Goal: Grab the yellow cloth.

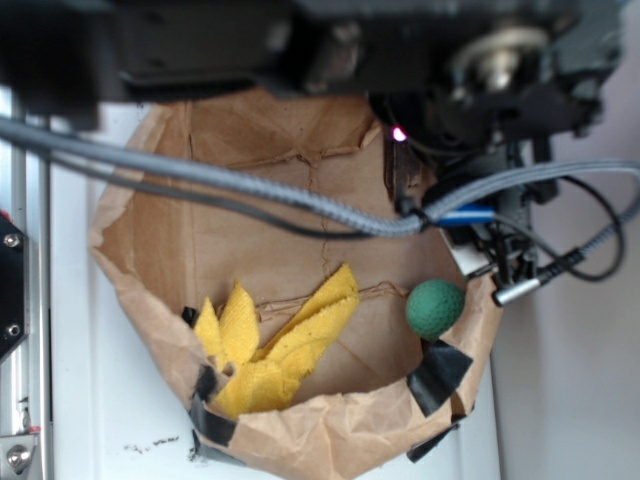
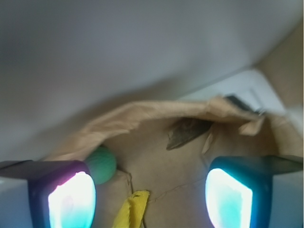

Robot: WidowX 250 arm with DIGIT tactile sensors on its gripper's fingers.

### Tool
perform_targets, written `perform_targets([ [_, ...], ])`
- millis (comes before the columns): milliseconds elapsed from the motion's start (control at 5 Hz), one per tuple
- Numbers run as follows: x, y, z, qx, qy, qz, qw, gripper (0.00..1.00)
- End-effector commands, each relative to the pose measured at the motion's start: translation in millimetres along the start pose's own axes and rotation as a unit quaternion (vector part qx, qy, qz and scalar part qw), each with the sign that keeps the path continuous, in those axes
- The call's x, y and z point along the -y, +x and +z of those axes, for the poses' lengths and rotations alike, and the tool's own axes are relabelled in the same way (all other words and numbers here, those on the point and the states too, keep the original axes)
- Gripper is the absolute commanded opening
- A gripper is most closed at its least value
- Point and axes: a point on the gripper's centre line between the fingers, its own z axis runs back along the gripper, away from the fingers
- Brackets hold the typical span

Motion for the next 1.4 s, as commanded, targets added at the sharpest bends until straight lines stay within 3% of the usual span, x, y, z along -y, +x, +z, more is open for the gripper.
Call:
perform_targets([
  [0, -8, -47, 5, -0.033, -0.014, -0.022, 0.999, 1.00],
  [200, -2, -56, 7, -0.105, -0.010, 0.014, 0.994, 1.00],
  [1000, -2, -56, 7, -0.105, -0.010, 0.014, 0.994, 1.00],
  [1200, 1, -76, -13, -0.156, -0.003, 0.010, 0.988, 1.00],
])
